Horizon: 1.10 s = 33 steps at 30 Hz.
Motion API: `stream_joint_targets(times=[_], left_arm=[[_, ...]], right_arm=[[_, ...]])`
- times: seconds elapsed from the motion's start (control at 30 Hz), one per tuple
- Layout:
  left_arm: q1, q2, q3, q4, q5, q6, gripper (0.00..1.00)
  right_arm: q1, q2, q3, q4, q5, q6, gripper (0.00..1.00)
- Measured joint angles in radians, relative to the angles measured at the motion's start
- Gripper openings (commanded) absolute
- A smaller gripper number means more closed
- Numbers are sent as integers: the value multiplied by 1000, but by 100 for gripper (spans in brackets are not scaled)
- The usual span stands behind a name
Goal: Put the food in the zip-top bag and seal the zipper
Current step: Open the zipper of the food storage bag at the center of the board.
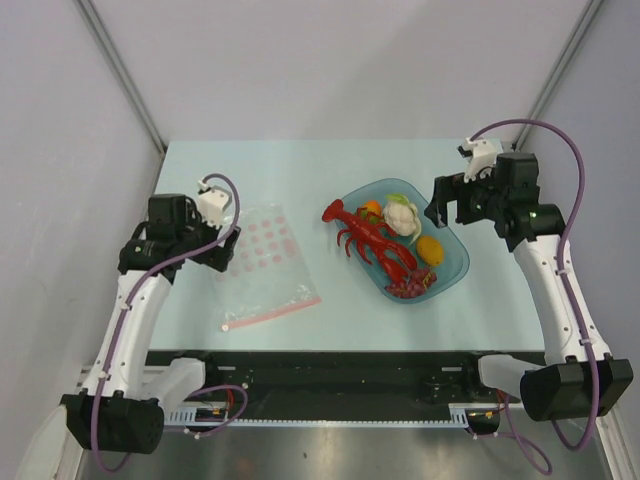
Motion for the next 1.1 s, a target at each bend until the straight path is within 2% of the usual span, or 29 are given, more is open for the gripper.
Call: stream_joint_targets(times=[0.2, 0.47, 0.57, 0.8, 1.0, 1.1], left_arm=[[-115, -4, -45, 10, -76, 82, 100], [-478, -59, -303, 105, -310, 188, 100], [-595, -46, -391, 145, -397, 195, 100], [-814, -44, -451, 241, -505, 158, 100], [-991, -33, -495, 259, -518, 111, 92], [-1036, 1, -505, 262, -518, 90, 91]], right_arm=[[4, -6, -32, -2, -3, 2, 100], [6, -13, -52, -2, 6, 2, 100], [6, -13, -67, 2, 19, -3, 100], [6, -13, -113, 5, 53, -18, 100], [5, -13, -118, 5, 71, -28, 100], [2, -14, -118, 4, 76, -35, 100]])
